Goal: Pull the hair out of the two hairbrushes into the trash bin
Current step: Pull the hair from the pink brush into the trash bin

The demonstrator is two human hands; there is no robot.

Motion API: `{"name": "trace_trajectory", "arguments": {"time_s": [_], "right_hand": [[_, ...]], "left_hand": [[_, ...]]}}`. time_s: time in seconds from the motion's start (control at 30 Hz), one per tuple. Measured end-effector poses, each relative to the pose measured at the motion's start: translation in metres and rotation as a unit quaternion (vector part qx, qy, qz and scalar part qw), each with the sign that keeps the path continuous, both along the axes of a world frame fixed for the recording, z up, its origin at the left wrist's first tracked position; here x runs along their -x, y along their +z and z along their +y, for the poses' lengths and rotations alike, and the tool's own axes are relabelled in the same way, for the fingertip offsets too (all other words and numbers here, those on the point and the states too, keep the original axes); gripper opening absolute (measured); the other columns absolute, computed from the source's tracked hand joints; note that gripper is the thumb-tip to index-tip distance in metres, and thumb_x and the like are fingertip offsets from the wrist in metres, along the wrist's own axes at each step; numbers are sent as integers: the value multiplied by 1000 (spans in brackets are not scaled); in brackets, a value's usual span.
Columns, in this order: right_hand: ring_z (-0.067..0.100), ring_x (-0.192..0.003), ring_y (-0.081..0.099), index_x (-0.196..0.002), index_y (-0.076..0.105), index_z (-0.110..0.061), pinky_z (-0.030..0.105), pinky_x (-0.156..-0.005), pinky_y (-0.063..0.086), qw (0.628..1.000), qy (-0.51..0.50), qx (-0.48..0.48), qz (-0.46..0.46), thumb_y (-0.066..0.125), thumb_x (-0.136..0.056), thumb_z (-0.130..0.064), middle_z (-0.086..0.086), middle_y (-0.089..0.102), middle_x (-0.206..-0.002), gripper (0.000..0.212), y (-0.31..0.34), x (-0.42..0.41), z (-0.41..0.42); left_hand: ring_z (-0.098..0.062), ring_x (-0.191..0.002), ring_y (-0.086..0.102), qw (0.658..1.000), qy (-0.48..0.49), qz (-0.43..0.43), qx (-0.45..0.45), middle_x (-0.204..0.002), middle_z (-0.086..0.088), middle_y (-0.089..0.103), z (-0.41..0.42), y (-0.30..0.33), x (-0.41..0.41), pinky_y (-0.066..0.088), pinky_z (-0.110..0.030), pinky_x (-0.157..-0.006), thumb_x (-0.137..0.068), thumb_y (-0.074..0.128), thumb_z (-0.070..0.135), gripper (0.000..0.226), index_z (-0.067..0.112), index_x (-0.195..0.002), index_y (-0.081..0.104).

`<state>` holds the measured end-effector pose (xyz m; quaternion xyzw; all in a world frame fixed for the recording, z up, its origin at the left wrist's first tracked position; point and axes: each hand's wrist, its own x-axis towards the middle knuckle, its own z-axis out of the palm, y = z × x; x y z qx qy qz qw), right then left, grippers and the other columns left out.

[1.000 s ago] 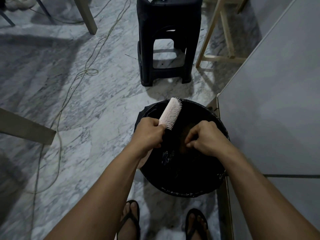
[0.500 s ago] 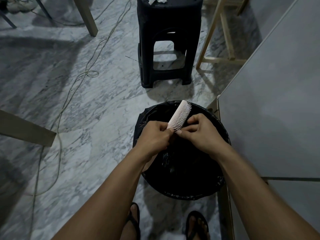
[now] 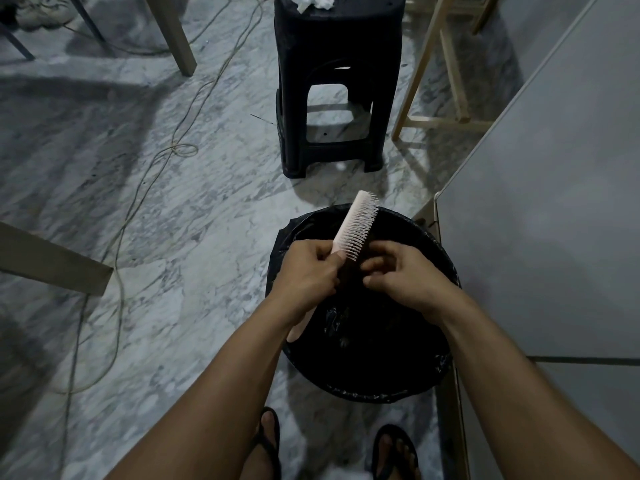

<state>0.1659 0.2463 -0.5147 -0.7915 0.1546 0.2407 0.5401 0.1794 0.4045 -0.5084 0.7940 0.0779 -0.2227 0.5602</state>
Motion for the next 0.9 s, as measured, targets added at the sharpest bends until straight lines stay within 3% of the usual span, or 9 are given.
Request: {"name": "trace_trajectory", "arguments": {"time_s": [0.1,0.2,0.3,0.43,0.6,0.77,0.83,0.87,0.9], "right_hand": [[3,-74,63,-129,49,-15,16,-58,43,979,-55,-195,18,51,-84,17,1,68,-108,55,5,-3,6],[2,-62,65,-127,50,-5,11,-47,43,974,-69,-216,19,50,-89,13,9,71,-96,42,12,-2,6],[0,-50,64,-120,55,-2,9,-42,42,975,-77,-206,22,52,-91,9,6,69,-75,31,15,1,6],[5,-60,57,-100,71,-12,13,-49,39,987,-36,-151,36,56,-93,-6,1,65,-71,18,9,-1,3],[9,-63,56,-71,73,-17,19,-57,46,998,-26,-57,18,58,-91,-4,3,62,-63,29,2,-2,-7],[8,-62,58,-67,71,-23,23,-61,44,985,76,152,19,60,-92,-13,-4,68,-65,28,-5,1,-26],[10,-74,63,-73,73,-26,24,-67,46,964,136,224,57,63,-89,-16,-1,74,-83,21,-7,2,-27],[16,-89,65,-86,73,-27,27,-78,49,952,146,260,72,66,-86,-19,2,73,-101,11,-8,2,-25],[22,-107,62,-108,70,-26,33,-91,49,943,143,293,73,70,-82,-23,5,66,-122,26,-10,1,-24]], "left_hand": [[-8,-53,53,999,-16,-36,3,-55,9,61,-2,-2,1,44,-32,-60,-93,60,12,19,15,-93,79],[1,-48,52,997,-21,-78,-12,-54,20,63,-1,-2,-1,46,-30,-58,-90,66,12,21,18,-106,78],[-2,-52,54,994,-16,-102,-29,-61,15,64,1,0,-1,48,-30,-61,-87,70,12,23,21,-106,78],[-6,-54,54,994,-6,-104,-33,-63,15,63,1,-3,-1,47,-33,-60,-86,70,14,22,23,-105,78],[-10,-54,56,996,79,-46,5,-60,5,64,1,-4,-2,49,-31,-59,-91,65,18,13,22,-93,77],[-11,-51,58,987,159,6,8,-62,-3,62,8,-2,-8,49,-25,-50,-93,62,17,15,8,-97,75],[-12,-52,59,991,130,28,20,-66,-6,63,8,2,-7,50,-23,-46,-93,63,14,14,6,-95,74],[-13,-51,59,993,113,38,23,-65,-7,62,7,4,-6,50,-23,-45,-93,63,13,13,5,-93,74],[-13,-50,58,994,96,47,26,-64,-8,62,6,7,-5,50,-23,-44,-92,63,11,12,4,-92,73]]}}
